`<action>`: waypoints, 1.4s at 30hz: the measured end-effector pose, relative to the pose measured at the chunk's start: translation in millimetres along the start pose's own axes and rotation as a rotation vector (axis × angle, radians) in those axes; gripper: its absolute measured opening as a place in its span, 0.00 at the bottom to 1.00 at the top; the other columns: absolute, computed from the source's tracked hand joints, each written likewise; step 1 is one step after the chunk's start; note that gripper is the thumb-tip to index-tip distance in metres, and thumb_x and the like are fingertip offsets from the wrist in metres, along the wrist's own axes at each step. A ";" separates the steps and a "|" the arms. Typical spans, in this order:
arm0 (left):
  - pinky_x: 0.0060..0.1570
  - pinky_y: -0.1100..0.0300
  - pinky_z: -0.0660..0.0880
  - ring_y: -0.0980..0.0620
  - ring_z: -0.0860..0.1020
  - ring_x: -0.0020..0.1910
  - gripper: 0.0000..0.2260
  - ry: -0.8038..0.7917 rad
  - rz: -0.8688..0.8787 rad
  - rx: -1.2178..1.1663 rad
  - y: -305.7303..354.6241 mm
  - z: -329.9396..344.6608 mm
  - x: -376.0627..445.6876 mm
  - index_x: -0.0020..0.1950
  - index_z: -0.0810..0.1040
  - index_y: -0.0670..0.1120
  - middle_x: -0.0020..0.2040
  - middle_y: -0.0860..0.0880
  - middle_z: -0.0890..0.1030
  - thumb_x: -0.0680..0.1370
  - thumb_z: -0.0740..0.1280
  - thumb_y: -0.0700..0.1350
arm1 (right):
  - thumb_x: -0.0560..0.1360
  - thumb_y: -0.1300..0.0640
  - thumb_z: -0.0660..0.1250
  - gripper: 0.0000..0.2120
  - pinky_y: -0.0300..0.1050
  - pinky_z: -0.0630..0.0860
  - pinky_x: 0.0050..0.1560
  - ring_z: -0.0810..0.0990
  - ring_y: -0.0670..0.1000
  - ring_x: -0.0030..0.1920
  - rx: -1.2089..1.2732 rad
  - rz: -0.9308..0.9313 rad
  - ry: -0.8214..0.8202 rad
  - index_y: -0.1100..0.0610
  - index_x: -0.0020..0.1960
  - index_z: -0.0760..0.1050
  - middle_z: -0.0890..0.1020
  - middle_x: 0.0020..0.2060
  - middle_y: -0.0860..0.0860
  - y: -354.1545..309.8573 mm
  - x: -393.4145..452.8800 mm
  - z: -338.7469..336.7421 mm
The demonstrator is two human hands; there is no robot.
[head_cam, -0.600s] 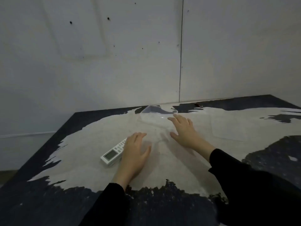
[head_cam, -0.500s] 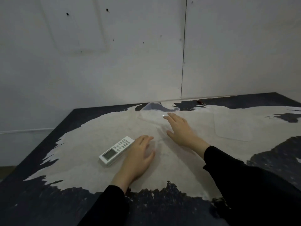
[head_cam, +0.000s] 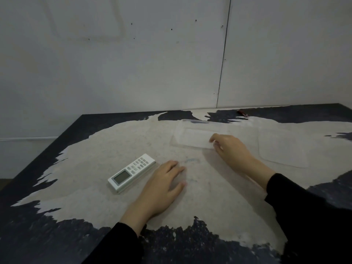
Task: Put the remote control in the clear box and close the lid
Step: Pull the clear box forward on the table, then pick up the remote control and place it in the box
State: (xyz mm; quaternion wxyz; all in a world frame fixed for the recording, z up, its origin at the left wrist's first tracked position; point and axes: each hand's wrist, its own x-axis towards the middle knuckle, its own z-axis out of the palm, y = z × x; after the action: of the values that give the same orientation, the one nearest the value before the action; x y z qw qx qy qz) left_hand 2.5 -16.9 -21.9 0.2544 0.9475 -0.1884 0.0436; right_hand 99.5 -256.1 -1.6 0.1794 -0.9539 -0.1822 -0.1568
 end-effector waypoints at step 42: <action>0.57 0.51 0.73 0.49 0.75 0.56 0.23 -0.036 0.127 0.073 68.1 -20.3 73.1 0.65 0.72 0.47 0.58 0.46 0.78 0.71 0.71 0.48 | 0.76 0.58 0.64 0.05 0.31 0.69 0.46 0.72 0.42 0.44 0.162 -0.150 -0.142 0.53 0.50 0.76 0.75 0.44 0.45 -4.5 -105.6 -51.5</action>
State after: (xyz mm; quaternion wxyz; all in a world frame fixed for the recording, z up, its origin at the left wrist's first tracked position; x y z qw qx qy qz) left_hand 44.5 -85.7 40.4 0.2132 0.9429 -0.2510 0.0494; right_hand -7.7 -303.5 6.8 0.2301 -0.9288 -0.2772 -0.0868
